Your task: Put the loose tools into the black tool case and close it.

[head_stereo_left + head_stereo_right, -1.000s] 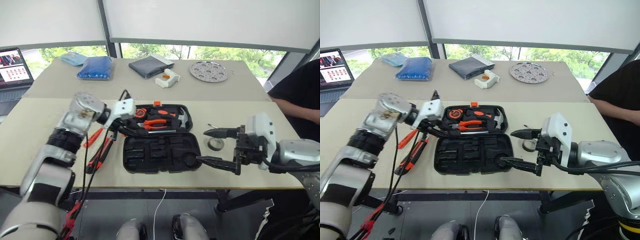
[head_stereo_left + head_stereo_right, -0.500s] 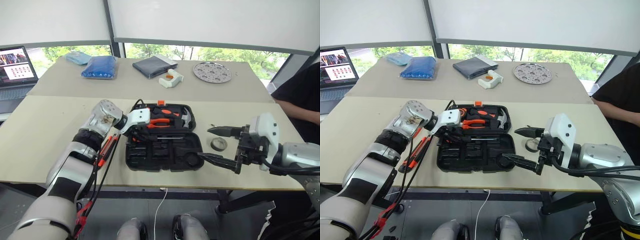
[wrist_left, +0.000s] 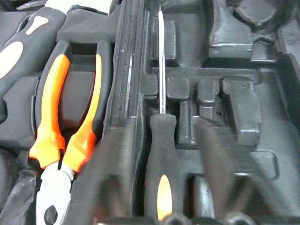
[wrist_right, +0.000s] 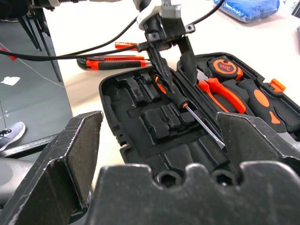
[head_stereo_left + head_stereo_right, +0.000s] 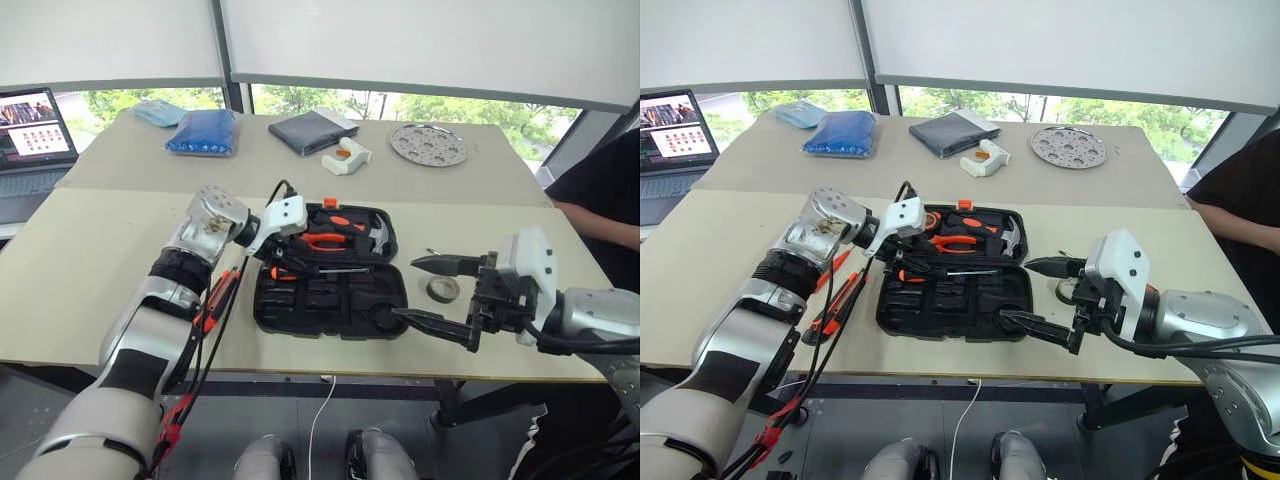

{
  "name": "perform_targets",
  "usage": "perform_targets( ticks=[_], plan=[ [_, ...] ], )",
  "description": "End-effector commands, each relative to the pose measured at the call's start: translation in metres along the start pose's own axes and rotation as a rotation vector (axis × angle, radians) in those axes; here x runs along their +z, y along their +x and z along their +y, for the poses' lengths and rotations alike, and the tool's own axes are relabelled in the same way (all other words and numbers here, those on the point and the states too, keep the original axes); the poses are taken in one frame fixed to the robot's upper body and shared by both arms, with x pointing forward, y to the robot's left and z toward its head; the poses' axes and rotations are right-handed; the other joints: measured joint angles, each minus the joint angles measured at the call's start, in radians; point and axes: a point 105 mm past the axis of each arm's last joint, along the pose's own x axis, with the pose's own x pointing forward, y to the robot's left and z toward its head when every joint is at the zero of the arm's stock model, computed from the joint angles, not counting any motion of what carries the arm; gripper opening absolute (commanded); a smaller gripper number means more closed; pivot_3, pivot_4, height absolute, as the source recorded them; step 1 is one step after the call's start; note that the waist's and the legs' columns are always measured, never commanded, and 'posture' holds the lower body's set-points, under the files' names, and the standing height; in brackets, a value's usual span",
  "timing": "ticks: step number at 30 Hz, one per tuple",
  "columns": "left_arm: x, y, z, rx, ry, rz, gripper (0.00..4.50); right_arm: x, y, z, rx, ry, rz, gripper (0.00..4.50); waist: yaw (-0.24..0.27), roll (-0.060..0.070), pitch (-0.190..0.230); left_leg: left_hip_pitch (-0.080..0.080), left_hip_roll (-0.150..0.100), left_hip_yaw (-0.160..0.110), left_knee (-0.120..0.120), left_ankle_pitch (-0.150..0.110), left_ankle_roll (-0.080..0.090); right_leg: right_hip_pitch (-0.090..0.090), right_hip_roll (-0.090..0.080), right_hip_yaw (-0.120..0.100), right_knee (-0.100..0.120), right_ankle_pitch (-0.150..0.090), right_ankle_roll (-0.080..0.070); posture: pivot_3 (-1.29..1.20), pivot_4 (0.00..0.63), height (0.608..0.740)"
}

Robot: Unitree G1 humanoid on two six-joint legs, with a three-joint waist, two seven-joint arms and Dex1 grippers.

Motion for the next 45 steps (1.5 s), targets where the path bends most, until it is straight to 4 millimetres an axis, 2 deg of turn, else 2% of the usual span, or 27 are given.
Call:
perform_targets(
  ticks=[1, 2, 8, 12, 14, 17, 18, 19, 20, 22, 24, 27, 30, 35, 42, 43, 44, 45],
  plan=[
    [0.008, 0.0, 0.006, 0.026, 0.045, 0.005, 0.32, 0.009, -0.004, -0.002, -0.015, -0.038, -0.015, 4.5, 0.0, 0.0, 0.0, 0.0, 0.0, 0.0, 0.0, 0.0, 0.0, 0.0, 0.0, 0.0, 0.0, 0.0, 0.0, 0.0, 0.15, 0.718],
    [0.007, 0.001, 0.005, 0.019, 0.046, 0.008, 0.08, 0.009, -0.004, -0.002, -0.016, -0.037, -0.015, 4.5, 0.0, 0.0, 0.0, 0.0, 0.0, 0.0, 0.0, 0.0, 0.0, 0.0, 0.0, 0.0, 0.0, 0.0, 0.0, 0.0, 0.15, 0.718],
    [-0.017, 0.021, -0.007, -0.024, 0.093, 0.133, 0.08, 0.007, -0.003, -0.005, -0.031, -0.022, -0.023, 4.5, 0.001, 0.0, 0.0, 0.001, 0.0, 0.0, 0.0, 0.0, 0.0, 0.001, -0.001, 0.0, 0.0, 0.0, 0.0, 0.0, 0.15, 0.718],
    [-0.026, 0.025, -0.009, -0.02, 0.135, 0.161, 0.08, 0.001, -0.005, -0.009, -0.072, -0.006, -0.009, 4.5, 0.002, 0.001, -0.001, 0.002, 0.0, 0.0, 0.001, -0.001, 0.001, 0.002, -0.001, 0.0, 0.0, 0.0, 0.0, 0.0, 0.15, 0.718],
    [-0.022, 0.019, -0.003, 0.012, 0.129, 0.134, 0.08, -0.006, -0.01, -0.013, -0.112, 0.0, 0.016, 4.5, 0.002, 0.001, -0.001, 0.003, 0.0, 0.0, 0.001, -0.001, 0.001, 0.003, -0.001, 0.0, 0.0, 0.0, 0.0, 0.0, 0.15, 0.718],
    [-0.004, 0.0, 0.007, 0.067, 0.089, 0.005, 0.08, -0.023, -0.024, -0.023, -0.2, 0.0, 0.111, 4.5, 0.001, 0.001, -0.001, 0.003, 0.0, 0.0, 0.001, -0.001, 0.002, 0.003, -0.002, 0.0, 0.0, 0.001, 0.001, 0.0, 0.15, 0.718],
    [0.008, -0.012, 0.009, 0.066, 0.061, -0.093, 0.08, -0.033, -0.035, -0.029, -0.246, 0.021, 0.165, 4.5, 0.0, 0.001, -0.001, 0.002, 0.0, 0.0, 0.001, -0.001, 0.002, 0.003, -0.002, 0.0, 0.0, 0.001, 0.001, 0.0, 0.15, 0.718],
    [0.017, -0.021, 0.009, 0.06, 0.047, -0.16, 0.58, -0.04, -0.042, -0.032, -0.275, 0.036, 0.2, 4.5, 0.0, 0.001, -0.001, 0.001, 0.0, 0.0, 0.001, -0.001, 0.002, 0.002, -0.002, 0.0, 0.0, 0.001, 0.001, 0.0, 0.15, 0.718],
    [0.024, -0.029, 0.009, 0.055, 0.033, -0.221, 0.67, -0.045, -0.05, -0.036, -0.3, 0.05, 0.228, 4.5, 0.0, 0.001, -0.001, 0.0, 0.0, 0.0, 0.001, -0.001, 0.002, 0.0, -0.001, 0.0, 0.001, 0.001, 0.001, 0.0, 0.15, 0.718],
    [0.043, -0.055, 0.004, 0.053, 0.033, -0.379, 1.46, -0.059, -0.075, -0.051, -0.398, 0.082, 0.302, 4.5, -0.003, 0.001, -0.001, -0.001, 0.0, 0.0, 0.001, -0.001, 0.001, 0.0, -0.001, -0.001, 0.001, 0.001, 0.001, 0.0, 0.15, 0.718],
    [0.056, -0.072, -0.006, 0.069, 0.06, -0.481, 2.12, -0.074, -0.097, -0.069, -0.487, 0.074, 0.395, 4.5, -0.006, 0.002, -0.001, 0.0, 0.0, 0.0, 0.001, 0.0, 0.001, 0.0, 0.0, 0.0, 0.001, 0.0, 0.002, 0.0, 0.15, 0.718],
    [0.06, -0.077, -0.034, -0.054, 0.027, -0.5, 3.15, -0.092, -0.117, -0.1, -0.59, 0.045, 0.52, 4.5, -0.012, 0.003, -0.001, 0.003, -0.001, 0.0, 0.001, 0.0, 0.001, 0.002, -0.001, 0.002, 0.001, -0.001, 0.004, 0.0, 0.15, 0.718],
    [0.068, -0.079, -0.055, -0.14, -0.005, -0.528, 4.4, -0.104, -0.119, -0.126, -0.613, 0.03, 0.581, 4.5, -0.025, 0.004, -0.001, 0.006, -0.001, 0.001, 0.002, 0.0, 0.0, 0.004, -0.001, 0.004, 0.002, -0.001, 0.005, 0.0, 0.15, 0.718],
    [0.068, -0.074, -0.065, -0.121, -0.003, -0.487, 4.49, -0.123, -0.106, -0.158, -0.563, 0.033, 0.676, 4.5, -0.029, 0.009, -0.001, 0.007, -0.001, 0.001, 0.001, 0.001, -0.002, 0.004, 0.001, 0.011, 0.004, -0.001, 0.005, 0.0, 0.15, 0.718],
    [0.05, -0.074, -0.08, -0.114, 0.031, -0.4, 4.49, -0.149, -0.088, -0.166, -0.455, 0.118, 0.733, 4.5, -0.03, 0.012, -0.001, 0.006, 0.0, 0.002, -0.001, 0.003, -0.005, 0.003, 0.003, 0.01, 0.004, -0.003, 0.002, 0.0, 0.15, 0.718],
    [0.047, -0.075, -0.081, -0.111, 0.033, -0.389, 4.5, -0.151, -0.085, -0.167, -0.447, 0.13, 0.731, 3.98, -0.029, 0.012, -0.001, 0.006, 0.0, 0.002, -0.001, 0.003, -0.005, 0.003, 0.003, 0.01, 0.004, -0.003, 0.002, 0.0, 0.15, 0.718],
    [0.044, -0.076, -0.082, -0.106, 0.029, -0.381, 4.5, -0.152, -0.083, -0.168, -0.445, 0.149, 0.72, 3.8, -0.028, 0.012, -0.001, 0.006, 0.0, 0.002, 0.0, 0.003, -0.005, 0.003, 0.003, 0.01, 0.004, -0.003, 0.002, 0.0, 0.15, 0.718],
    [0.043, -0.077, -0.082, -0.102, 0.026, -0.377, 4.5, -0.153, -0.081, -0.168, -0.445, 0.161, 0.712, 3.43, -0.029, 0.012, -0.001, 0.006, 0.0, 0.002, 0.0, 0.003, -0.005, 0.003, 0.002, 0.009, 0.004, -0.003, 0.002, 0.0, 0.15, 0.718]
  ],
)
